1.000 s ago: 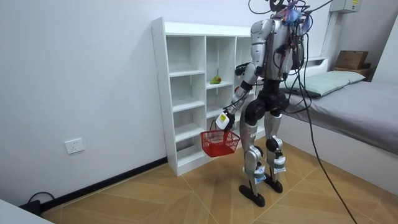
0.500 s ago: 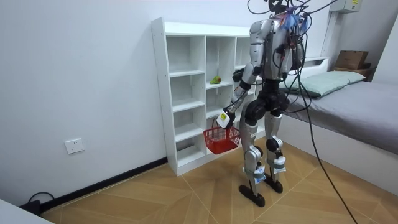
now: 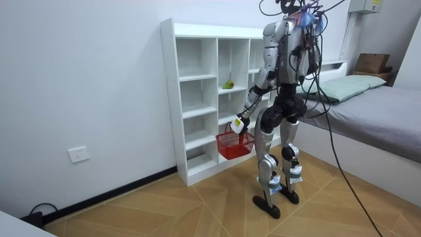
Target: Collect fruits from the closet
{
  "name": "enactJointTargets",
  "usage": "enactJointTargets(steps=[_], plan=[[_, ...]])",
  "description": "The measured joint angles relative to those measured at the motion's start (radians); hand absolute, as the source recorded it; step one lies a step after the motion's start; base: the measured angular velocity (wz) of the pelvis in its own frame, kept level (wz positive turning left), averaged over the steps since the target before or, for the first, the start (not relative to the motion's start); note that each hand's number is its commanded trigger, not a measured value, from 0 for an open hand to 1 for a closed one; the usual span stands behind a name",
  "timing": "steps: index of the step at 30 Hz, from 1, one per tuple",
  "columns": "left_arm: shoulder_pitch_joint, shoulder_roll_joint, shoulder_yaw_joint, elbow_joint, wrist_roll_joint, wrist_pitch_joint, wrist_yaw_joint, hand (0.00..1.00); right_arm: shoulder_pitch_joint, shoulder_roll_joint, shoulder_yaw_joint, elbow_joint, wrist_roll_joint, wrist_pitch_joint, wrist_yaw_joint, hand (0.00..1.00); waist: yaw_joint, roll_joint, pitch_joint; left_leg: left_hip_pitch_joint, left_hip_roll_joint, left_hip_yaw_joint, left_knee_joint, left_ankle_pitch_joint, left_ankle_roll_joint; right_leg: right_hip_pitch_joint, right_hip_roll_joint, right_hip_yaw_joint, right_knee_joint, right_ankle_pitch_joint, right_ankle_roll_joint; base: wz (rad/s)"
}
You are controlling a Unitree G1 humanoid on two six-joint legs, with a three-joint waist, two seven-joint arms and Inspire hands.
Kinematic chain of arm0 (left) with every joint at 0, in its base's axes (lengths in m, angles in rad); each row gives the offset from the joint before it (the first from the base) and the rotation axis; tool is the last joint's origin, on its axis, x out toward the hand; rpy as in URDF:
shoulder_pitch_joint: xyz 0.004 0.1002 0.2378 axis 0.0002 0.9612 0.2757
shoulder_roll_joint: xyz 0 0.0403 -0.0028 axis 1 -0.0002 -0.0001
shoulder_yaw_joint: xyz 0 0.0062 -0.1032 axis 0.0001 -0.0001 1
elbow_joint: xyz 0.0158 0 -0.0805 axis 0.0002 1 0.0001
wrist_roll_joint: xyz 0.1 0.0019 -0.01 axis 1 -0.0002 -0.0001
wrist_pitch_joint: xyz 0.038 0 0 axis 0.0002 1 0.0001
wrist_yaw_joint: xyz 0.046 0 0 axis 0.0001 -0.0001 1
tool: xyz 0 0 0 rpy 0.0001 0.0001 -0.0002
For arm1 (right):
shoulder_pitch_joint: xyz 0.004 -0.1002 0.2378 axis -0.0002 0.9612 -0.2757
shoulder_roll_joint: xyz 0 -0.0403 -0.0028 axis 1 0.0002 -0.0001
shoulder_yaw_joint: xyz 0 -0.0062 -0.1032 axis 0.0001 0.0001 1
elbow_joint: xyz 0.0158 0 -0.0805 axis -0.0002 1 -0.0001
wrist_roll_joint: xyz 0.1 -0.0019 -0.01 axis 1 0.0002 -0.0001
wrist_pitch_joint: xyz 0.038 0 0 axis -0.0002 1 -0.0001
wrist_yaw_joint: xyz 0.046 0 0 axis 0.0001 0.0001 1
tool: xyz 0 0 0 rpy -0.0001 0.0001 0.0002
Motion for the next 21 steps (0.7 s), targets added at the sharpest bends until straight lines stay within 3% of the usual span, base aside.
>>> enactJointTargets(steps=[21], plan=[[-0.019, 0.009, -0.046, -0.087, 0.001, -0.023, -0.088, 1.00, -0.091, 0.010, 0.057, 0.233, -0.032, -0.014, 0.011, 1.00, 0.023, -0.010, 0.0032, -0.040, -0.007, -0.045, 0.014, 0.003, -0.001, -0.011, -0.006, -0.054, -0.004, 0.000, 0.000, 0.07]])
